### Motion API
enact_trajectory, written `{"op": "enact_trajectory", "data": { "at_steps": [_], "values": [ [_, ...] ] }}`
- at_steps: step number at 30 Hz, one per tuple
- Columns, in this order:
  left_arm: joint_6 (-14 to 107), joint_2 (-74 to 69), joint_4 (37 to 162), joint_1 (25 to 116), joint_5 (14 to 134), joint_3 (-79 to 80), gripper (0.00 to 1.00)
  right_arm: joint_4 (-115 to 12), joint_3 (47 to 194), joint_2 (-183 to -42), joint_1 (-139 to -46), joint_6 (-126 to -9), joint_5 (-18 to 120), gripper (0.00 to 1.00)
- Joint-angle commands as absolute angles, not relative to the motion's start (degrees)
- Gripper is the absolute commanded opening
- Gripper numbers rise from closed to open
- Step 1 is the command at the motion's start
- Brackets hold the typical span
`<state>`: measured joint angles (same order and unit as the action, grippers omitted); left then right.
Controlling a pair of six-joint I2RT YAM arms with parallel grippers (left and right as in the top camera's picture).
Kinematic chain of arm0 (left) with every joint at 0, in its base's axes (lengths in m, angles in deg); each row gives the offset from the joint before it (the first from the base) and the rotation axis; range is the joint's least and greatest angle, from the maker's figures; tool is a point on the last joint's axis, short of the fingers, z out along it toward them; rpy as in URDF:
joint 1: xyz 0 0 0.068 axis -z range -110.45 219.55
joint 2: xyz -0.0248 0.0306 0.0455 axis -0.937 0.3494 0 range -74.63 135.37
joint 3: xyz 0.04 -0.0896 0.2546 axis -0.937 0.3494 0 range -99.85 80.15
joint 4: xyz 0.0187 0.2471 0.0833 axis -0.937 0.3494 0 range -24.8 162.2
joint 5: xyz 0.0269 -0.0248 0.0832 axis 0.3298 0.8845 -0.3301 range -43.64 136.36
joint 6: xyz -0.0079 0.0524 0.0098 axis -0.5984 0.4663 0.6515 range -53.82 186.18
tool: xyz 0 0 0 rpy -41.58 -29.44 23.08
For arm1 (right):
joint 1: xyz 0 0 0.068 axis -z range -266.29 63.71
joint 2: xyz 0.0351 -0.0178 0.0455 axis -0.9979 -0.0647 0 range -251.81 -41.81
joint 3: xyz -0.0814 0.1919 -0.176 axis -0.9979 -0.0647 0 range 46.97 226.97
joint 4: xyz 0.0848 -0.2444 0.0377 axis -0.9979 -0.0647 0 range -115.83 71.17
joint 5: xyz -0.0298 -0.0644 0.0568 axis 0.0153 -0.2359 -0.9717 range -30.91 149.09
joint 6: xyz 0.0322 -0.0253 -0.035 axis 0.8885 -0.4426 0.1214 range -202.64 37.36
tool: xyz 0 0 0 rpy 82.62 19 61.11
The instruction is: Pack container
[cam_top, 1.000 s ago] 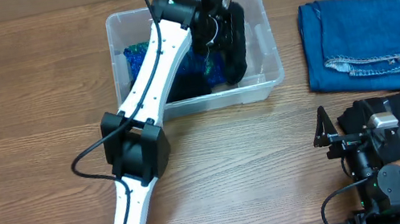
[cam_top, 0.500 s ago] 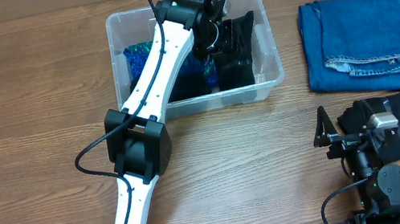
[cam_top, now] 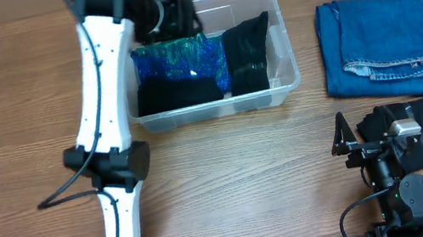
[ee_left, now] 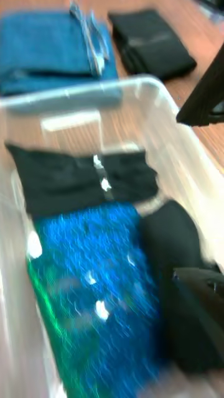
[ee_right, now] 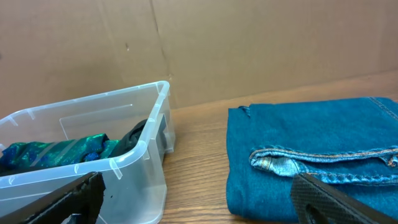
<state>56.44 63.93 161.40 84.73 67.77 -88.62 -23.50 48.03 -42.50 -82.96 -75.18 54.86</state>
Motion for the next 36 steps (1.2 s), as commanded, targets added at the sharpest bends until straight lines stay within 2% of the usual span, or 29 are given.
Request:
{"op": "enact_trajectory", "data": {
  "at_steps": [1, 3, 11, 20, 27, 31, 34, 36],
  "values": [
    [60.0, 57.1, 162.0, 81.7, 53.8, -91.4, 0.88, -23.2, 47.4, -42.0, -82.8, -75.6, 55.1, 1.0],
    [60.0, 55.1, 162.0, 80.0, 51.8, -91.3, 1.0, -23.2, 47.4, -42.0, -82.8, -75.6, 55.1, 1.0],
    [61.9, 47.1, 162.0, 72.9, 42.9, -83.2, 1.0, -23.2, 47.4, -42.0, -82.8, -75.6, 55.1, 1.0],
    [57.2, 38.0, 162.0, 58.2, 45.1, -72.4, 1.0, -23.2, 47.4, -42.0, -82.8, -75.6, 55.1, 1.0],
    [57.4, 38.0, 162.0, 55.6, 44.2, -70.3, 1.0, -22.7, 47.4, -42.0, -82.8, -75.5, 55.1, 1.0],
    [57.4, 38.0, 162.0, 55.7, 44.3, -70.3, 1.0, -19.4, 47.6, -42.0, -82.8, -69.8, 50.7, 1.0],
    [57.4, 38.0, 162.0, 55.7, 44.3, -70.3, 1.0, -24.1, 53.1, -42.0, -82.8, -55.9, 56.7, 1.0],
    [57.4, 38.0, 162.0, 55.7, 44.3, -70.3, 1.0, -28.5, 59.4, -42.2, -82.8, -55.4, 59.3, 1.0]
  ]
}}
